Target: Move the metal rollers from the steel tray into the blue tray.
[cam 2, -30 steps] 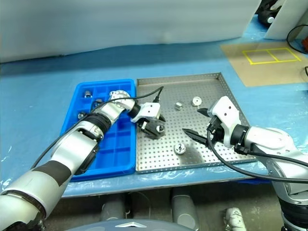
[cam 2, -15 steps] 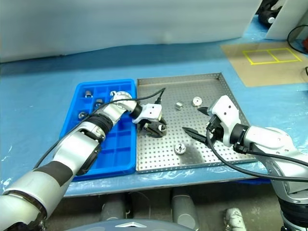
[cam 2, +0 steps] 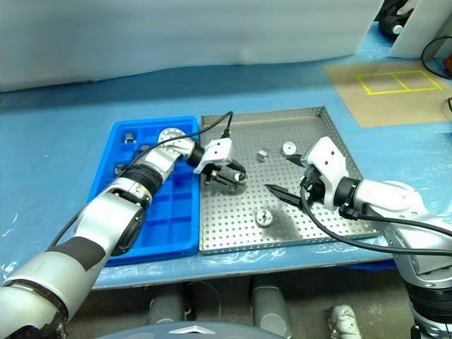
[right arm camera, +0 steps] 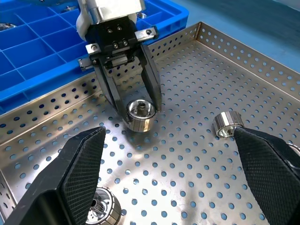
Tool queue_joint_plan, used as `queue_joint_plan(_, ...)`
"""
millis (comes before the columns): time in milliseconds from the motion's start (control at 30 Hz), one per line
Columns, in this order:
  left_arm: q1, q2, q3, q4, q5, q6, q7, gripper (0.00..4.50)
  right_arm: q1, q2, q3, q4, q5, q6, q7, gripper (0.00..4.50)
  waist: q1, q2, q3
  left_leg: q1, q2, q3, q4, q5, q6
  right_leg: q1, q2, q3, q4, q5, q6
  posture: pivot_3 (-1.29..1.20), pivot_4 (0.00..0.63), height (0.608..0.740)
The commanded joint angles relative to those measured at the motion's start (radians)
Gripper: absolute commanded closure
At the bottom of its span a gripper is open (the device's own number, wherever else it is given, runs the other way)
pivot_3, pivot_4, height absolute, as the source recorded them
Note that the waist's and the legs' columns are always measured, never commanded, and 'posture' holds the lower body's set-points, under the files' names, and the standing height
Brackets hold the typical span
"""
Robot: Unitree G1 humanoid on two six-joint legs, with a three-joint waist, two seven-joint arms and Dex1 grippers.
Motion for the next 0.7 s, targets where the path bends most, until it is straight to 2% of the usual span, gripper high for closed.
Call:
queue_joint_plan(33, -0.011, 0.038, 0.058, -0.103, -0.066, 0.015, 0.004, 2.82, -0.052, -0.01, 0.028, 0.028, -0.02, -0.046, 0.022, 0.0, -0.001, 0.0, 0.0, 0.0, 0.0, 0.0, 0.0, 0.0, 0.0, 0.0, 0.0, 0.0, 0.0, 0.0, 0.0, -0.48, 0.15, 0.74)
queue_joint_plan(200, 0.05, 0.128, 0.094, -0.291, -0.121, 0.07, 0.003, 2.82, -0.109, 0.0, 0.08, 0.087, -0.037, -0.086, 0.051, 0.0, 0.003, 0.0, 0.0, 0.001, 0.001, 0.0, -0.001, 0.0, -0.001, 0.0, 0.0, -0.001, 0.0, 0.0, 0.0, -0.42, 0.15, 0.74)
queue_joint_plan(367, 0.237, 0.277, 0.174, -0.612, -0.242, 0.235, -0.01, 2.82, -0.167, 0.036, 0.145, 0.168, -0.064, -0.138, 0.08, 0.0, 0.004, 0.0, 0.0, 0.002, 0.002, 0.001, -0.005, 0.001, -0.002, 0.0, 0.001, -0.001, 0.0, 0.0, 0.0, -0.32, 0.15, 0.74)
queue_joint_plan(500, 0.41, 0.388, 0.295, -0.896, -0.366, 0.425, 0.074, 2.82, -0.25, 0.088, 0.223, 0.27, -0.099, -0.197, 0.133, 0.0, 0.022, 0.001, 0.001, 0.002, 0.006, 0.001, -0.007, 0.003, -0.005, -0.003, 0.002, -0.003, 0.001, 0.0, 0.0, -0.2, 0.15, 0.74)
queue_joint_plan(700, 0.595, 0.475, 0.383, -1.12, -0.407, 0.551, 0.216, 2.82, -0.377, 0.158, 0.308, 0.429, -0.15, -0.282, 0.228, 0.0, 0.068, 0.001, 0.001, 0.001, 0.007, 0.001, -0.01, 0.006, -0.01, -0.005, 0.003, -0.006, 0.003, 0.0, -0.001, -0.06, 0.15, 0.74)
